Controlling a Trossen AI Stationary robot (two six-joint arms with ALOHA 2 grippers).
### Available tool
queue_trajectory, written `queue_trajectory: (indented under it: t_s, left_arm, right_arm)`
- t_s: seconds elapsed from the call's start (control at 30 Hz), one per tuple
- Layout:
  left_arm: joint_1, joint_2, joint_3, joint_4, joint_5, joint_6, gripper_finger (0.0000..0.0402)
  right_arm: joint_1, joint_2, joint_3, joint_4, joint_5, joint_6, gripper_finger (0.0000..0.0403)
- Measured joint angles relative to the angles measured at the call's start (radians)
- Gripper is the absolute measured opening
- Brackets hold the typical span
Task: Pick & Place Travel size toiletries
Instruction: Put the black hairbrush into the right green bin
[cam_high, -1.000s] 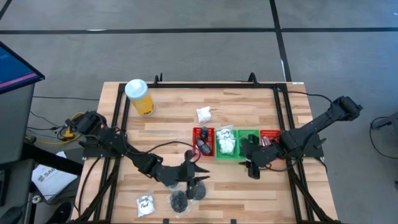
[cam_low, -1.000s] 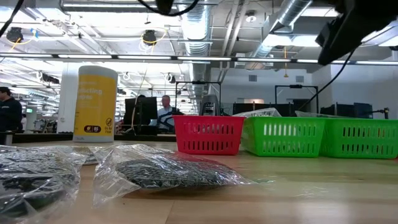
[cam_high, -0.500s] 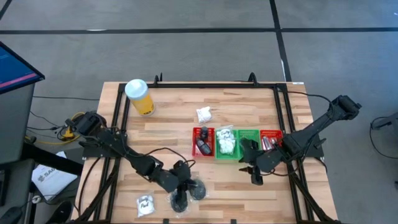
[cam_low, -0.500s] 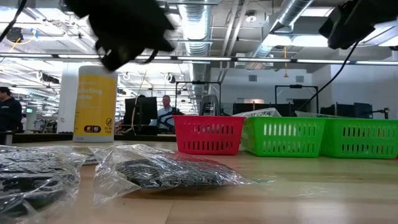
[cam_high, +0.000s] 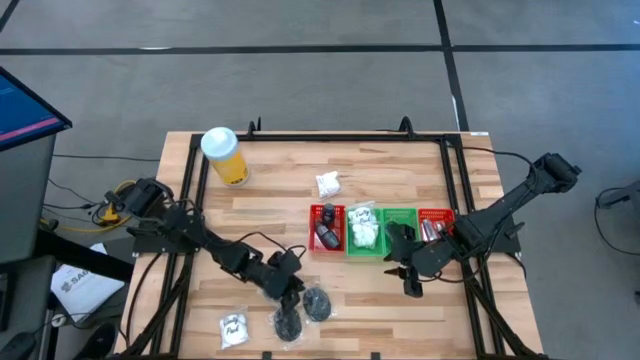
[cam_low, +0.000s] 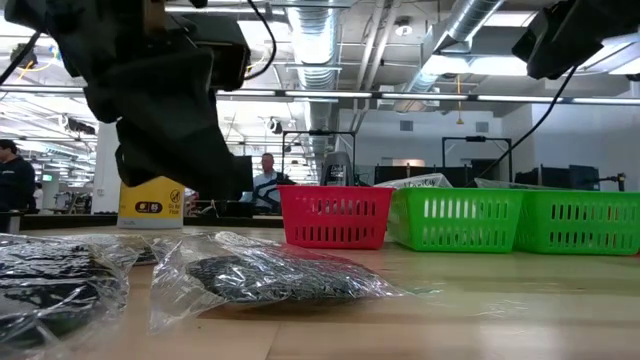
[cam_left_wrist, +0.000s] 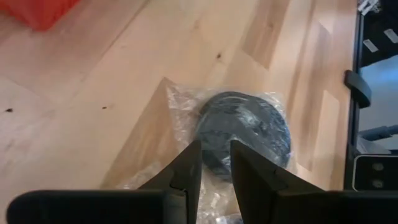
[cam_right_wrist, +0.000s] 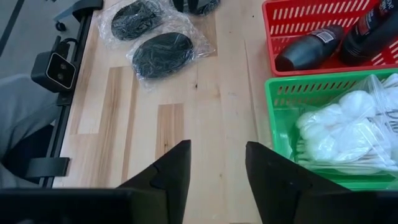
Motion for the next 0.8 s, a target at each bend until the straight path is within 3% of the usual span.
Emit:
queue_trajectory:
  t_s: [0.47, 0.8]
  left_arm:
    - [0.022, 0.047, -0.003, 0.011, 0.057, -0.033, 0.0077]
    - [0.043, 0.156, 0.001, 0.148, 0.157, -0.035, 0.0077]
  right_arm:
    - [0.000, 0.000, -0.001, 0.001, 0.000, 0.000, 0.0141]
    - [0.000, 0.000, -0.001, 0.000, 0.000, 0.000, 0.0133]
